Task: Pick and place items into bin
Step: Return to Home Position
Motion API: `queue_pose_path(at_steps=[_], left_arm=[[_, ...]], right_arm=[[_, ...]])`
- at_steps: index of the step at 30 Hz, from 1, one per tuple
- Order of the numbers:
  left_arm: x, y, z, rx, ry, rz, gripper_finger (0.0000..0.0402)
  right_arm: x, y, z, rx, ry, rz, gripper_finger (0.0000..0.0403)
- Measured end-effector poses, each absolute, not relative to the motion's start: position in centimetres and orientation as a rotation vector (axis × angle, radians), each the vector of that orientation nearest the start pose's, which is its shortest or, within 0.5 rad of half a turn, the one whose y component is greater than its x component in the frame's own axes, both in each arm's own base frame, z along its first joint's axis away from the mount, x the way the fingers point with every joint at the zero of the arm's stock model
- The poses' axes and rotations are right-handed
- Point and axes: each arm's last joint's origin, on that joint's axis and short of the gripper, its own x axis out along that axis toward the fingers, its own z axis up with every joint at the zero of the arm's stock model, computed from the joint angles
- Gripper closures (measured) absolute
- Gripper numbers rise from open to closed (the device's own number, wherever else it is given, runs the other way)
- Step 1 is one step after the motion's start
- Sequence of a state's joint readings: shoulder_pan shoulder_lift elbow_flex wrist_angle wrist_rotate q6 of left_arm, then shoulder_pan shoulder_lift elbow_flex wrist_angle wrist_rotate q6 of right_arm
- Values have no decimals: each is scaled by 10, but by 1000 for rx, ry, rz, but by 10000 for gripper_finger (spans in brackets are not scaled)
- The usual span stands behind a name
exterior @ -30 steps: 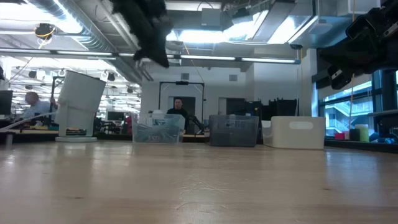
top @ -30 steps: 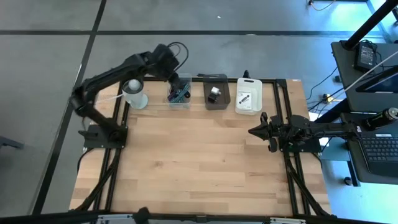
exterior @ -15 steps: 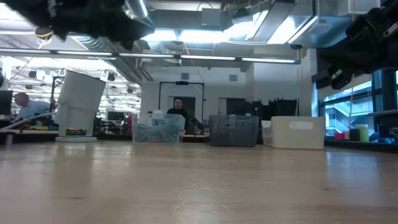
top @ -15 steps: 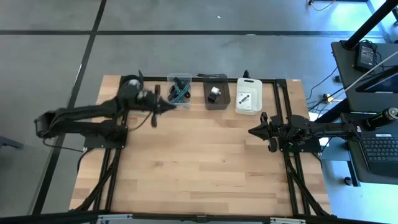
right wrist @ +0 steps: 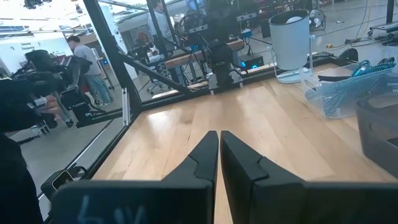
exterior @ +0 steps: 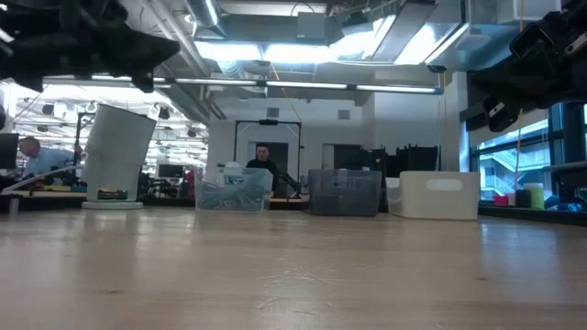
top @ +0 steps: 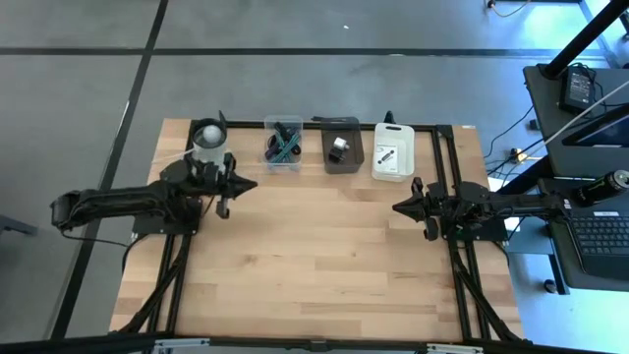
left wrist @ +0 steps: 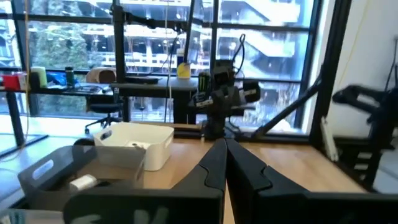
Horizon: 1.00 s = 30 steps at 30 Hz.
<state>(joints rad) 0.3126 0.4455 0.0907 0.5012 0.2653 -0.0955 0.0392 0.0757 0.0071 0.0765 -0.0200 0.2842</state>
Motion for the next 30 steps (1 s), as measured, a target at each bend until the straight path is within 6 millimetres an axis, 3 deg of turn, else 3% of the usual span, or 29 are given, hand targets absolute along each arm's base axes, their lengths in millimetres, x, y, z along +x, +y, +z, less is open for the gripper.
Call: queue_pose_path(at_steps=[9,22,30], left_arm=[[108,19,196,-143,-132,24,400],[95,2,191,-61,-100,76,400],[93,-3,185,23,-50,-72,400]], right_arm=[[102,5,167,283,1,60,379],[102,5,167,284,1,60,379],[102,5,167,283,1,60,379]])
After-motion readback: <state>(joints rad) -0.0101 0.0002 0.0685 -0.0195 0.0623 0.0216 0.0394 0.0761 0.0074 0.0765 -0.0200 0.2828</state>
